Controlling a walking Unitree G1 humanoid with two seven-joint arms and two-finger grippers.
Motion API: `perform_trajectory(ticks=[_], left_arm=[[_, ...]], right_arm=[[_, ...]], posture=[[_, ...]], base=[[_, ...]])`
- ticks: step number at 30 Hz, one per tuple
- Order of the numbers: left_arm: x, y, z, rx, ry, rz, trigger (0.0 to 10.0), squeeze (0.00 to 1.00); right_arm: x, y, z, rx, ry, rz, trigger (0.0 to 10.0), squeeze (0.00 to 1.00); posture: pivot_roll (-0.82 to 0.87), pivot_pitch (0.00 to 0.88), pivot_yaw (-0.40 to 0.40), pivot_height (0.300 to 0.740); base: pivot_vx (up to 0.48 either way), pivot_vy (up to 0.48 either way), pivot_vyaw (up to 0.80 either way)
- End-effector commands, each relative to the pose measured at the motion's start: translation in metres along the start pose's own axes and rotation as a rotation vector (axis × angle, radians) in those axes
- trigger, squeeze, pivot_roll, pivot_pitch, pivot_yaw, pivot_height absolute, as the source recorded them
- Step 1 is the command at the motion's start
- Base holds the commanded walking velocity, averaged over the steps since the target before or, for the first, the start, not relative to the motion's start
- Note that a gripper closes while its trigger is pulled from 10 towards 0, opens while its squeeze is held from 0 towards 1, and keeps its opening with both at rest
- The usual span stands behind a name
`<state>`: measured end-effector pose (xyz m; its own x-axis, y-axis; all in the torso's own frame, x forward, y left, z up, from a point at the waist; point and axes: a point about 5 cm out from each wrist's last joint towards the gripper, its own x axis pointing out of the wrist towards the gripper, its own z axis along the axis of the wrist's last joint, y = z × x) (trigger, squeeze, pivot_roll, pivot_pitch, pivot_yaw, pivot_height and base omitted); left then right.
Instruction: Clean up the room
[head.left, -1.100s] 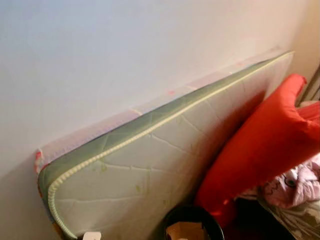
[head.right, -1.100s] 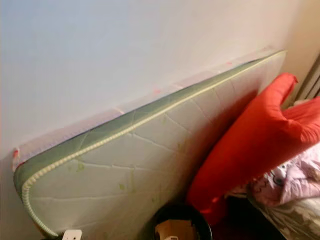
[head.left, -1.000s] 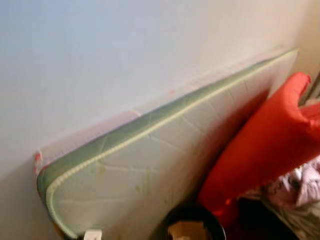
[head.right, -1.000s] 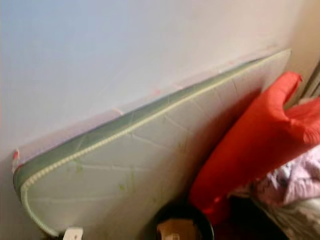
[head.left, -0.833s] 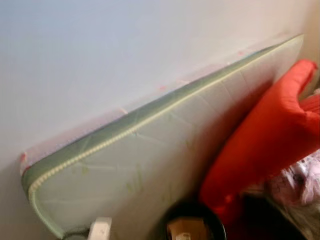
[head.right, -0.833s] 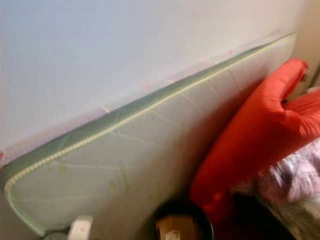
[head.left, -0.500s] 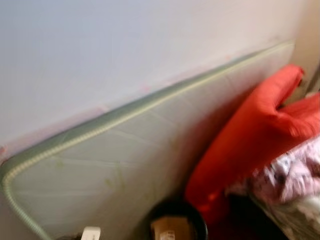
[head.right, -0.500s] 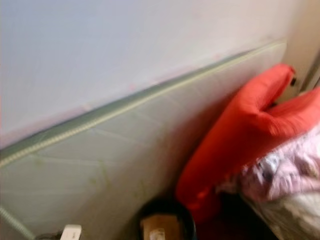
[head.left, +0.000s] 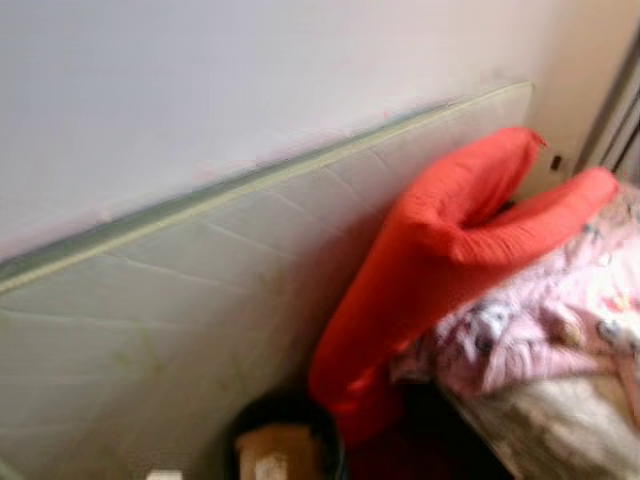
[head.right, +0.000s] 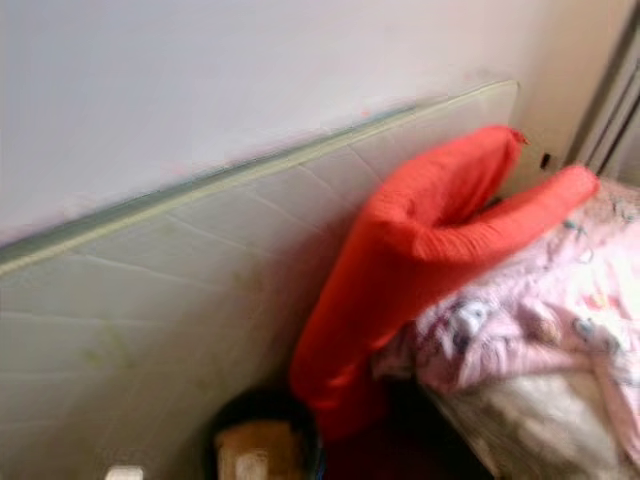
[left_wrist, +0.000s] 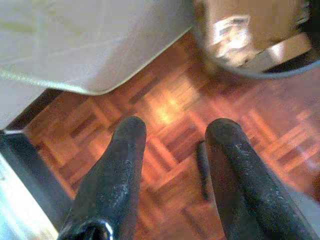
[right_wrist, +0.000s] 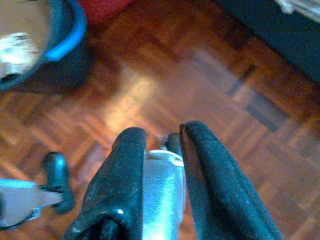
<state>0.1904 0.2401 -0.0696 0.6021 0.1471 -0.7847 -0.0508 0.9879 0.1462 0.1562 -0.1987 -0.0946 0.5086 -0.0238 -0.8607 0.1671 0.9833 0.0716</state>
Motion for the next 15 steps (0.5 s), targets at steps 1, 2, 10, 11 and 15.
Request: perform_trajectory(ticks=[1,2,10,11,15], left_arm=[[-0.0008,-0.0017,-0.0049,-0.008,0.011,-0.010,10.0,0.00],[-0.0010,-0.0009,-0.0052,-0.009,0.010,-0.009,10.0,0.00],[0.0003,-0.0045,-0.0007,-0.007,0.002,-0.015,10.0,0.00],[0.0003,-0.0046,-0.0005,-0.006,0.001,-0.015,10.0,0.00],[0.0010,-0.0064,0.0018,-0.006,0.001,-0.016,10.0,0.00]], right_arm=[[-0.0005,-0.0049,0.0012,0.019,-0.004,-0.020,10.0,0.00],[-0.0005,-0.0051,0.0015,0.023,-0.007,-0.021,10.0,0.00],[-0.0005,-0.0055,0.0024,0.029,-0.011,-0.027,10.0,0.00],[-0.0004,-0.0055,0.0024,0.030,-0.011,-0.027,10.0,0.00],[-0.0003,-0.0051,0.0025,0.033,-0.011,-0.029,10.0,0.00]], posture=[[-0.02,0.000,0.018,0.740],[-0.02,0.000,0.017,0.740],[-0.03,0.000,0.020,0.740],[-0.03,0.000,0.020,0.740],[-0.03,0.000,0.022,0.740]], base=[[0.000,-0.416,0.00],[0.000,-0.420,0.00],[0.000,-0.420,0.00],[0.000,-0.420,0.00],[0.000,-0.420,0.00]])
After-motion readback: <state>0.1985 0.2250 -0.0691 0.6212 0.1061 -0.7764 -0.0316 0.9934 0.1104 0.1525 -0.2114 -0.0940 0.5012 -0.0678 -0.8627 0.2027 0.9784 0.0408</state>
